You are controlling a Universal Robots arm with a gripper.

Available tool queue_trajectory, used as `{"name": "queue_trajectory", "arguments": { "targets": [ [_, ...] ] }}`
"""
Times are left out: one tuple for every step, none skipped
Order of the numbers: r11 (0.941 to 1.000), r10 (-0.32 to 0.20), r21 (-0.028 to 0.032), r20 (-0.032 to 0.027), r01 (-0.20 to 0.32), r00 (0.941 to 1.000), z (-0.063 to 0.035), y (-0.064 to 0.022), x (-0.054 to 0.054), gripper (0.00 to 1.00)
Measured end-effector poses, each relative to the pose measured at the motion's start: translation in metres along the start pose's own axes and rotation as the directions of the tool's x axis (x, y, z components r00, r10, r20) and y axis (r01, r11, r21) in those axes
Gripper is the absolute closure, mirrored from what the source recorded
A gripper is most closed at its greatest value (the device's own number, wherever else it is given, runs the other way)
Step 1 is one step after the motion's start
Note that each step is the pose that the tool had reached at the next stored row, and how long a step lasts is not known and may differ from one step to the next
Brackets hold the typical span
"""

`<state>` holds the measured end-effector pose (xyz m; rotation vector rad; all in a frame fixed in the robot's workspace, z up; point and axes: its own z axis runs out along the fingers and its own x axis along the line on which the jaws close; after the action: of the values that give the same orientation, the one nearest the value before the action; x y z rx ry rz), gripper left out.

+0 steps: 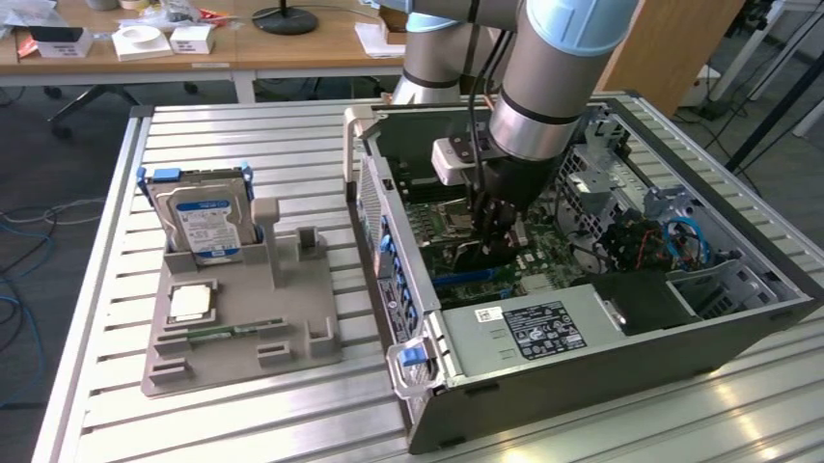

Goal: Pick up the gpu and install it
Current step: 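Insert the gpu into the slot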

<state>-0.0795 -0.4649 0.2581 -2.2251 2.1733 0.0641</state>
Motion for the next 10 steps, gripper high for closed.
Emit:
{"name": "queue_trajectory", "arguments": {
  "targets": [
    [1.0,0.0,0.0,0.0,0.0,1.0,0.0,0.0,0.0,0.74],
    [1.0,0.0,0.0,0.0,0.0,1.0,0.0,0.0001,0.0,0.74],
    [1.0,0.0,0.0,-0.0001,0.0,1.0,0.0001,0.0001,0.0,0.74],
    [1.0,0.0,0.0001,0.0,0.0,1.0,0.0004,0.0001,0.0001,0.74],
    [1.0,0.0,0.0001,0.0001,0.0,1.0,0.0008,0.0001,0.0001,0.74],
    [1.0,0.0,0.0,-0.0001,0.0,1.0,0.0008,0.0001,0.0001,0.74],
    [1.0,0.0,0.0,-0.0001,0.0,1.0,0.0008,0.0001,0.0001,0.74],
    [1.0,0.0,0.0,0.0,0.0,1.0,0.0009,0.0001,0.0,0.74],
    [1.0,0.0,0.0,0.0,0.0,1.0,0.0009,0.0001,0.0,0.74],
    [1.0,0.0,0.0,0.0,0.0,1.0,0.0009,0.0001,0.0001,0.74]
  ]
}}
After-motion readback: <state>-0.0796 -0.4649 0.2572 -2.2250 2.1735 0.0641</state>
